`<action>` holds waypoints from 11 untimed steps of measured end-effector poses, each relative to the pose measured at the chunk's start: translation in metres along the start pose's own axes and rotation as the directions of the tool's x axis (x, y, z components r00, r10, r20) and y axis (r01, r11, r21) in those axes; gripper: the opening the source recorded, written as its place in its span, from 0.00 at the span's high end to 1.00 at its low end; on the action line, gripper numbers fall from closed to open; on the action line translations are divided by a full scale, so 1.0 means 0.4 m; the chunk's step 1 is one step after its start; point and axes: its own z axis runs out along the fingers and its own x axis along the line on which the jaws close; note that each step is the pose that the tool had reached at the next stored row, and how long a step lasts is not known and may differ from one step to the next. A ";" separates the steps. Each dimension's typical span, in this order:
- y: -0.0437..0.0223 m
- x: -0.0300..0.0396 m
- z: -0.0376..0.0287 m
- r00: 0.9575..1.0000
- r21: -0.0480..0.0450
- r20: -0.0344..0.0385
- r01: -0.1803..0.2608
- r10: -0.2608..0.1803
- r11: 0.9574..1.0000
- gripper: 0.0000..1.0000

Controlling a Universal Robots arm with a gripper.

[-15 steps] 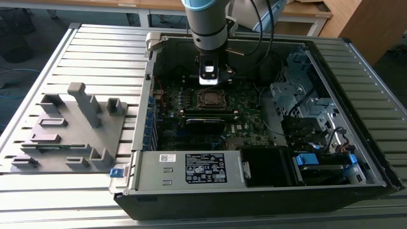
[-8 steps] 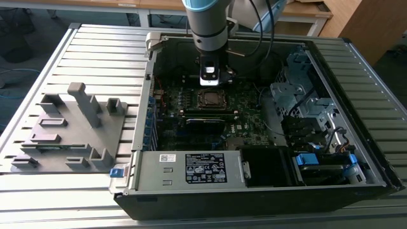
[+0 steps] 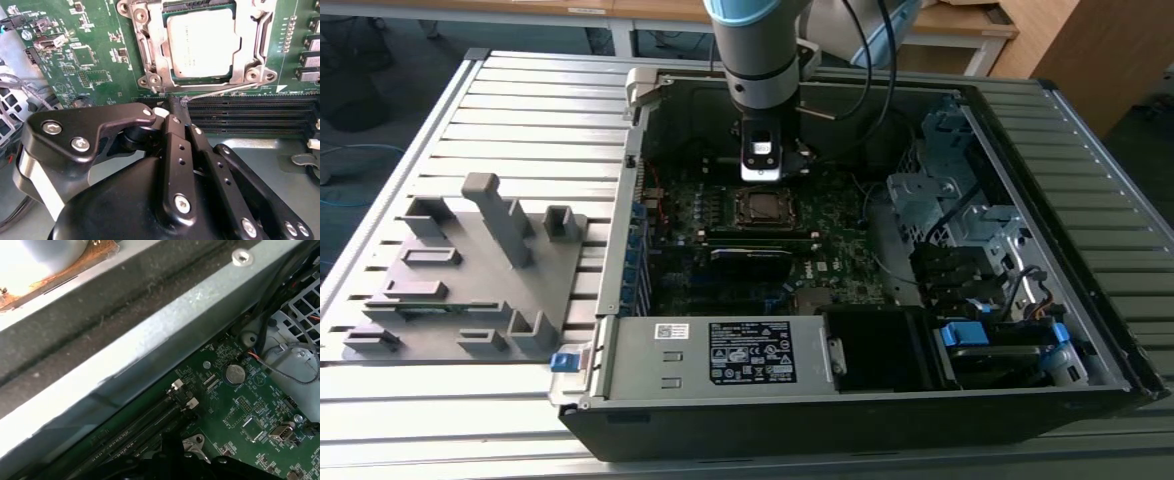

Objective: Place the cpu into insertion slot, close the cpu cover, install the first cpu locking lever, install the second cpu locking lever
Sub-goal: 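Install the second cpu locking lever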

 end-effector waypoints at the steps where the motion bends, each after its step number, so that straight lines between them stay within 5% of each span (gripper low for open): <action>1: 0.000 0.000 0.000 1.000 0.001 0.001 0.000 0.000 1.000 0.90; 11: -0.001 0.000 0.002 1.000 0.011 0.009 0.003 -0.003 1.000 0.90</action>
